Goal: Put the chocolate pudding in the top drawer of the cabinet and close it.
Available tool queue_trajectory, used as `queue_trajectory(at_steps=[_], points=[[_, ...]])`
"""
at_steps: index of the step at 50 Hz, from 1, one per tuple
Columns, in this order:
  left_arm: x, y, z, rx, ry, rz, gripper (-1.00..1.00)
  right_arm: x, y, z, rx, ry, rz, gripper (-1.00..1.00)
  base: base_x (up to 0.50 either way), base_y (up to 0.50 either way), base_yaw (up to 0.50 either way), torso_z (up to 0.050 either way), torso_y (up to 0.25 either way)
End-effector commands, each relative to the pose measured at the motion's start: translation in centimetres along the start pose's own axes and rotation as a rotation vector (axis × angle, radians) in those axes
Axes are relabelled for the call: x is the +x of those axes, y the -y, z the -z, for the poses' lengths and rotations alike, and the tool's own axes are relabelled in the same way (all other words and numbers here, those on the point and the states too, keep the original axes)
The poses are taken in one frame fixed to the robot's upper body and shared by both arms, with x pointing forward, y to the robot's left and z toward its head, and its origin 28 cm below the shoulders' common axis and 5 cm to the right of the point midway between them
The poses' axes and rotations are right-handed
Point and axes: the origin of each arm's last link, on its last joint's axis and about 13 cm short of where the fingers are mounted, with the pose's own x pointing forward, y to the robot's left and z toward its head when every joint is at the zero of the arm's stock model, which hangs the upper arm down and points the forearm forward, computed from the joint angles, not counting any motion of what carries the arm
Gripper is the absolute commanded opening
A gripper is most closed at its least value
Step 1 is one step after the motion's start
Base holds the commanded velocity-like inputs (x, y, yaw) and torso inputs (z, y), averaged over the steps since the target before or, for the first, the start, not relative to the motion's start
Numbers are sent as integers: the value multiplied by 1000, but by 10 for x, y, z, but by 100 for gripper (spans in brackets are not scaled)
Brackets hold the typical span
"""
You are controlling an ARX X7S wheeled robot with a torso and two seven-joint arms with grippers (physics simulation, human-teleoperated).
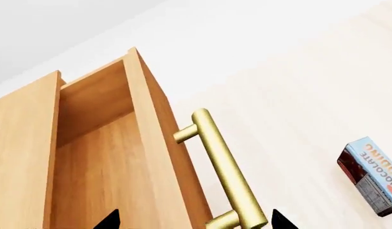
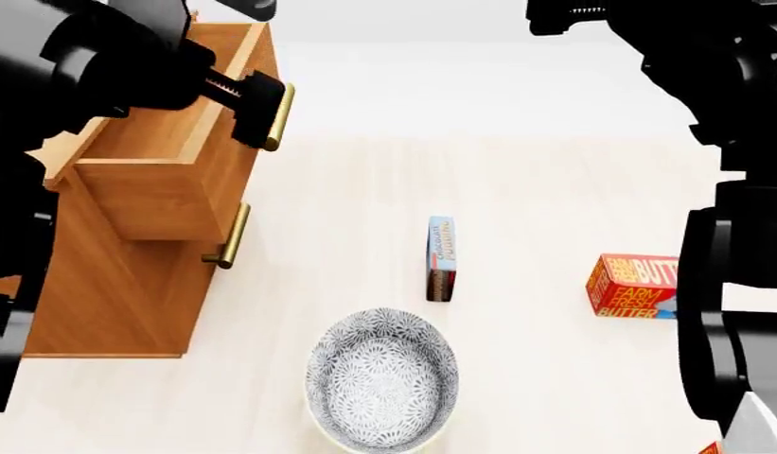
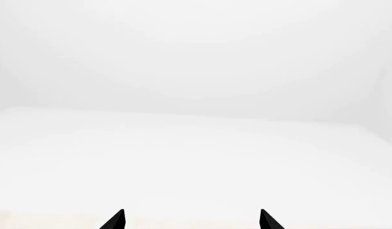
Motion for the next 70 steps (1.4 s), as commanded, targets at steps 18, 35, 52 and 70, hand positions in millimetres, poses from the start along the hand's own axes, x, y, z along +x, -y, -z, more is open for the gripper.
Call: queue_trajectory(at_steps=[18,35,52,70], points=[[16,10,21,-36,-57,36,100,0,0,2,-5,-7,0,100,0,0,0,0,0],[23,12,29,-52,-77,40,100,2,-1,3,-6,-12,-1,100,0,0,0,0,0],[27,17,37,-50,-94,57,100,1,1,5,-5,-15,3,100,0,0,0,0,0],[15,50,15,46,-31,171,100,0,3,4,-14,-20,13,100,0,0,0,0,-1]])
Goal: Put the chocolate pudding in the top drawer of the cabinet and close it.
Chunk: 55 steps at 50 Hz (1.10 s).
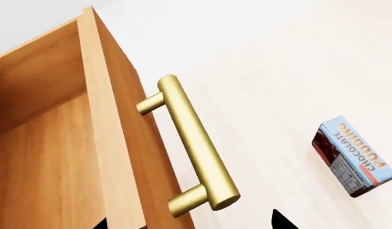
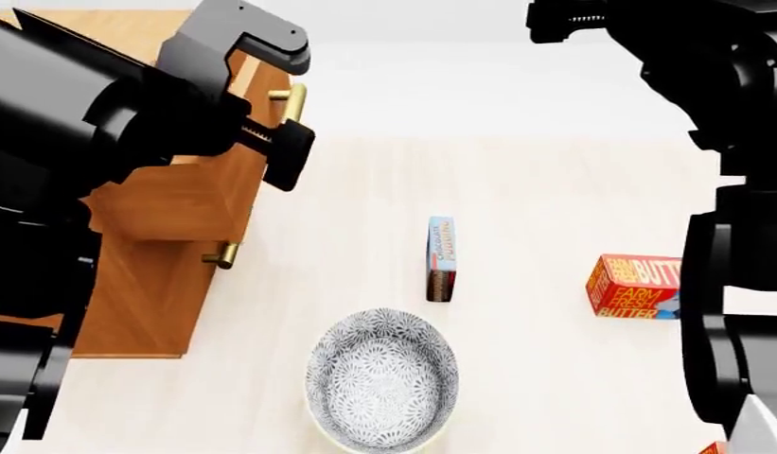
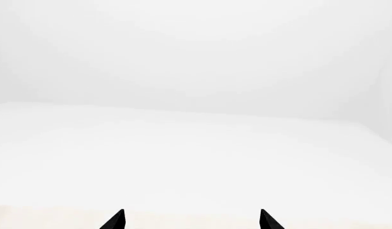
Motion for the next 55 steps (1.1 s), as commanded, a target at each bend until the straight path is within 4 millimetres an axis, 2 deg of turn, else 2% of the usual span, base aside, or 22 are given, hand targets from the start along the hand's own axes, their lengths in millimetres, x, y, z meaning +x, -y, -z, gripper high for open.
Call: queue_trajectory(at_steps=[1,23,40,48,55], points=[[-2,26,-8,60,11,115,100,-1,2,-1,-5,-4,10,100,0,0,0,0,0],[-15,70,-27,148,75,247,100,-4,9,-4,-10,-6,43,100,0,0,0,0,0],[-18,94,-38,174,118,317,100,-13,20,-1,-1,-11,63,100,1,-1,-1,0,0],[-24,89,-45,176,139,308,100,-14,20,1,1,-14,66,100,3,-3,-6,0,0],[-40,66,-64,161,190,240,100,-14,19,0,1,-14,62,100,0,-2,-5,0,0]])
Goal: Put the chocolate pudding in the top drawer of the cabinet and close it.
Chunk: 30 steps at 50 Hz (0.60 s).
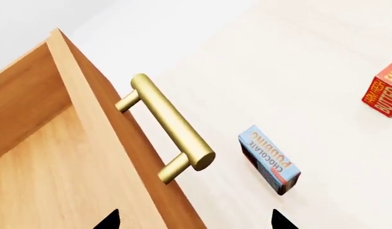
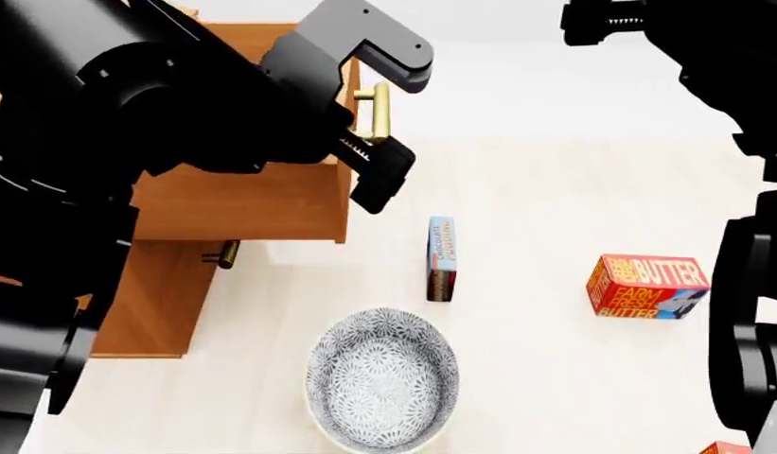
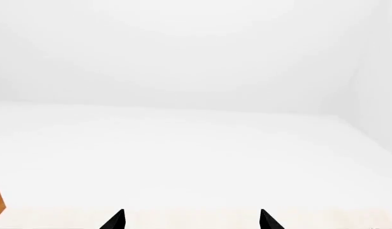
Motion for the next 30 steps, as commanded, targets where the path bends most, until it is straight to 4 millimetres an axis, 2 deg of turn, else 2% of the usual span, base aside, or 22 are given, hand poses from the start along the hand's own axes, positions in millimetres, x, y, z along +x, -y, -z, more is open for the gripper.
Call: queue_trajectory(at_steps=[1,8,13,19,30], points=[[-31,-7,-37,6,159,71,100,-1,0,1,2,-2,0,100,0,0,0,0,0],[-64,-33,-57,-16,226,-3,100,-2,-2,0,1,-2,-3,100,0,0,0,0,0],[-78,-46,-59,-41,260,-43,100,-3,-4,1,1,-4,-10,100,0,0,0,0,0],[-89,-66,-53,-81,310,-120,100,-6,-6,3,-4,-11,-21,100,0,0,0,0,0],[-94,-94,-32,-161,428,-263,100,-14,-3,7,-14,-47,-52,100,0,0,0,0,0]])
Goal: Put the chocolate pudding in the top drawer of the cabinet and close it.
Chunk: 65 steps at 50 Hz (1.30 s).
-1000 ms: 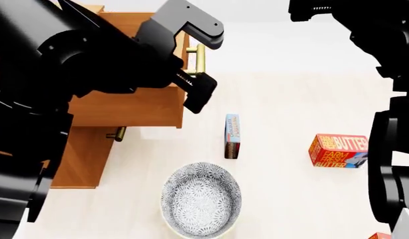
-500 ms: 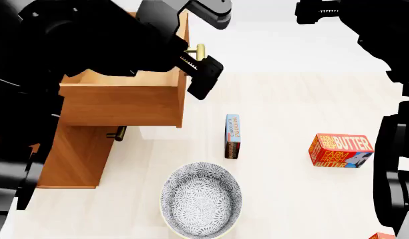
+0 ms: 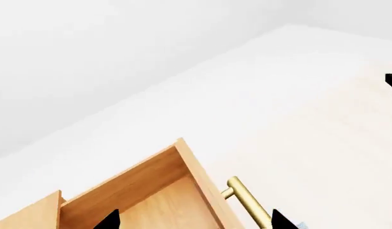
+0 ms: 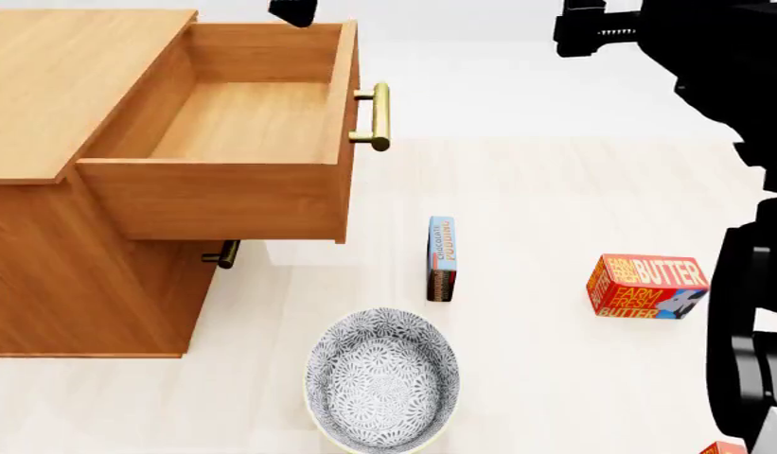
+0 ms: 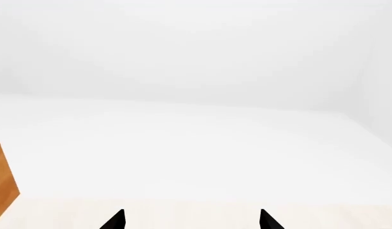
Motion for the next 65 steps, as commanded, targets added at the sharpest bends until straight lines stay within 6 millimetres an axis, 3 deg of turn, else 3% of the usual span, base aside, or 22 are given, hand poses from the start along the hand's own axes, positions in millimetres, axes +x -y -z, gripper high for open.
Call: queue_trajectory(at_steps=[1,9,20,43,65], points=[[-13,-32,7,-57,134,-151,100,-8,0,4,-12,-34,-35,100,0,0,0,0,0],[-19,-52,13,-72,269,-311,100,-14,0,6,-56,-112,-112,100,0,0,0,0,0],[-23,-67,21,-73,345,-449,100,-19,-11,28,-86,-259,-275,100,0,0,0,0,0],[-38,-73,13,-61,371,-512,100,-2,-51,91,-48,-421,-414,100,0,0,0,0,0],[-36,-74,21,-51,355,-522,100,17,-78,122,1,-477,-443,100,0,0,0,0,0]])
